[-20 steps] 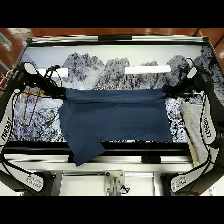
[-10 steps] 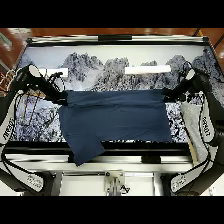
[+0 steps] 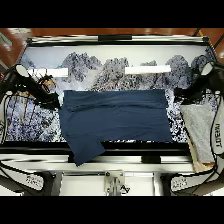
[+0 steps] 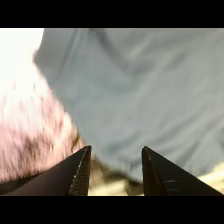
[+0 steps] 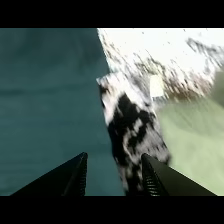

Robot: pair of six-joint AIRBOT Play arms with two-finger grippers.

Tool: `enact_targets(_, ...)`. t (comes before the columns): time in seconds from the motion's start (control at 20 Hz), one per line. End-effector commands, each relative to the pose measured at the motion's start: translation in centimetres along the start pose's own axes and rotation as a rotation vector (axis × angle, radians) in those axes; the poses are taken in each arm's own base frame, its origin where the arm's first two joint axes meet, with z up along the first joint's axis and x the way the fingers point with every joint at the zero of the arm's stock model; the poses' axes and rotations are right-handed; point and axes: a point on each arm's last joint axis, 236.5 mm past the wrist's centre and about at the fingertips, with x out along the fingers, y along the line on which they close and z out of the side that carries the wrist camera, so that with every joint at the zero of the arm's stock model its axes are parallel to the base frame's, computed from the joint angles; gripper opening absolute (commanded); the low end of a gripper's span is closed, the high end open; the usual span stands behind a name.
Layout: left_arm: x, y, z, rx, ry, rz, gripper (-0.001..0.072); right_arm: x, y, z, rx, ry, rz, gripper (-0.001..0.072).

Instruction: Fold the shirts.

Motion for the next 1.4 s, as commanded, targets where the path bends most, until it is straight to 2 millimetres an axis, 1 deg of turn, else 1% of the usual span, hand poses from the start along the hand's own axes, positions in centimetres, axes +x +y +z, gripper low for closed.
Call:
enact_targets(0.0, 0.0, 0.1, -5.2, -0.064, -0.006, -0.048, 0.0405, -3.6, -3.1, -4.3, 0.052, 0.023, -0.011, 0.0466)
enact_targets(0.05, 1.3, -0.6, -7.1, -0.076, -0.02, -0.091, 0.0405, -4.1, -4.1, -5.1, 0.084, -0.004, -0.014, 0.0466)
enact_targets(0.1, 2.9, -1.2, -9.4, -0.082, -0.025, -0.133, 0.0405, -4.3, -5.0, -5.8, 0.112, -0.023, -0.016, 0.0466)
enact_targets(0.2, 6.4, -1.0, -13.5, -0.135, -0.009, -0.154, 0.0403, -4.1, -6.2, -7.1, 0.167, -0.034, -0.001, 0.0466)
enact_targets(0.25, 7.6, -1.4, -14.6, -0.161, -0.013, -0.184, 0.0403, -3.9, -6.3, -7.4, 0.186, -0.029, 0.02, 0.0466)
enact_targets(0.3, 8.6, -2.6, -15.2, -0.16, -0.027, -0.247, 0.0401, -3.7, -6.1, -7.5, 0.198, -0.027, 0.044, 0.0466)
enact_targets(0.35, 9.3, -3.5, -15.5, -0.156, -0.033, -0.295, 0.0401, -3.6, -5.8, -7.6, 0.198, -0.024, 0.059, 0.0466)
enact_targets(0.45, 10.9, -3.9, -16.1, -0.186, -0.017, -0.317, 0.0406, -3.6, -4.5, -7.2, 0.191, -0.034, 0.106, 0.0466)
enact_targets(0.5, 11.6, -4.0, -16.4, -0.182, -0.012, -0.31, 0.0421, -3.7, -4.2, -7.1, 0.188, -0.039, 0.121, 0.0466)
enact_targets(0.55, 12.2, -4.0, -16.5, -0.178, -0.012, -0.299, 0.0467, -3.7, -4.1, -7.0, 0.188, -0.039, 0.124, 0.0466)
enact_targets(0.6, 12.7, -4.0, -16.6, -0.174, -0.011, -0.29, 0.0475, -3.6, -4.3, -7.1, 0.188, -0.037, 0.116, 0.0466)
enact_targets(0.85, 13.7, -4.0, -16.2, -0.172, -0.014, -0.276, 0.047, -3.6, -4.4, -7.2, 0.189, -0.035, 0.113, 0.0465)
enact_targets(0.9, 13.7, -4.2, -16.2, -0.171, -0.011, -0.281, 0.0453, -3.6, -4.4, -7.3, 0.189, -0.031, 0.113, 0.0466)
enact_targets(1.0, 14.0, -4.7, -16.0, -0.161, -0.015, -0.283, 0.0453, -3.6, -4.4, -7.4, 0.188, -0.024, 0.11, 0.0466)
enact_targets(1.15, 15.0, -5.5, -15.9, -0.131, -0.001, -0.267, 0.0452, -3.6, -4.4, -7.7, 0.188, -0.012, 0.109, 0.0466)
enact_targets(1.2, 15.4, -5.7, -16.2, -0.125, 0.013, -0.263, 0.0422, -3.6, -4.5, -7.8, 0.188, -0.008, 0.104, 0.0466)
enact_targets(1.25, 15.8, -6.0, -16.4, -0.128, 0.028, -0.264, 0.0298, -3.6, -4.6, -7.9, 0.188, -0.005, 0.101, 0.0466)
enact_targets(1.3, 16.0, -6.1, -16.6, -0.124, 0.041, -0.264, 0.0116, -3.6, -4.6, -8.1, 0.188, 0.005, 0.099, 0.0466)
enact_targets(1.35, 16.0, -6.2, -16.8, -0.122, 0.05, -0.268, 0.0034, -3.3, -4.5, -8.5, 0.184, 0.02, 0.103, 0.0468)
